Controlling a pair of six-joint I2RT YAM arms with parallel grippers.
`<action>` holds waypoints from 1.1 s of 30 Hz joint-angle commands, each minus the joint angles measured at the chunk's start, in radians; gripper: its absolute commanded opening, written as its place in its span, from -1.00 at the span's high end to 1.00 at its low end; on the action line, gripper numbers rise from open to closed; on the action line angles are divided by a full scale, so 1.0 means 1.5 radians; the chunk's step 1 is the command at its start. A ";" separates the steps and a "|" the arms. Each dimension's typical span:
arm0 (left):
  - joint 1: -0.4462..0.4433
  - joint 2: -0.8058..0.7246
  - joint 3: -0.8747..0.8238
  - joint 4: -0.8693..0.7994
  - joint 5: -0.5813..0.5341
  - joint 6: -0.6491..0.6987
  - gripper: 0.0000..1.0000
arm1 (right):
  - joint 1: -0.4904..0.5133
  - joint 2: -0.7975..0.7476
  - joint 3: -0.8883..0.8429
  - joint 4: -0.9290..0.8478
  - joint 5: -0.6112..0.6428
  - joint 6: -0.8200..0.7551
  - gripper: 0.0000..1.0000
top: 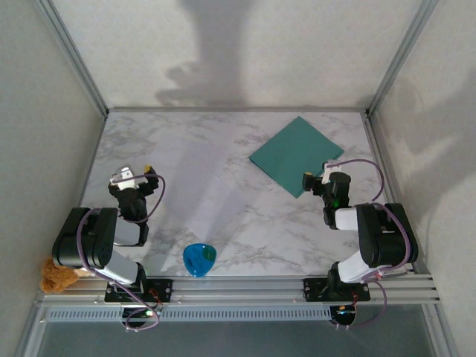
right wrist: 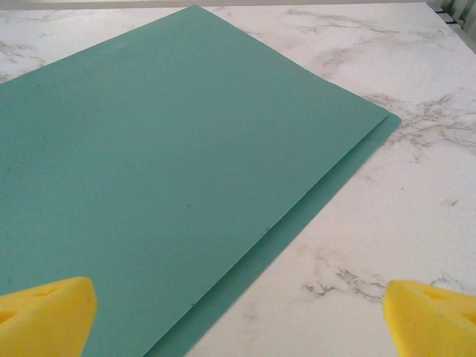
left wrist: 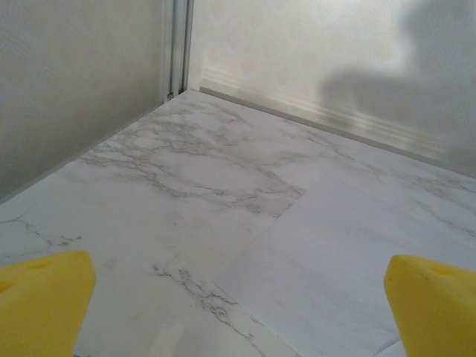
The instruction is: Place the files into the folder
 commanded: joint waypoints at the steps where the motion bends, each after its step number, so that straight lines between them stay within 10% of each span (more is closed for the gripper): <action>1: -0.010 -0.030 0.028 -0.043 -0.011 0.013 -0.99 | -0.007 -0.037 0.022 -0.036 0.048 0.030 -0.98; 14: -0.137 -0.221 0.263 -0.440 -0.080 -0.057 -0.99 | -0.012 -0.221 0.212 -0.493 0.008 0.248 -0.98; 26: -0.314 0.195 0.911 -0.953 0.037 -0.197 -0.99 | -0.034 -0.118 0.395 -0.763 -0.211 0.470 -0.98; 33: -0.356 0.388 1.128 -1.053 0.183 -0.232 -0.99 | -0.082 -0.043 0.401 -0.753 -0.320 0.508 -0.98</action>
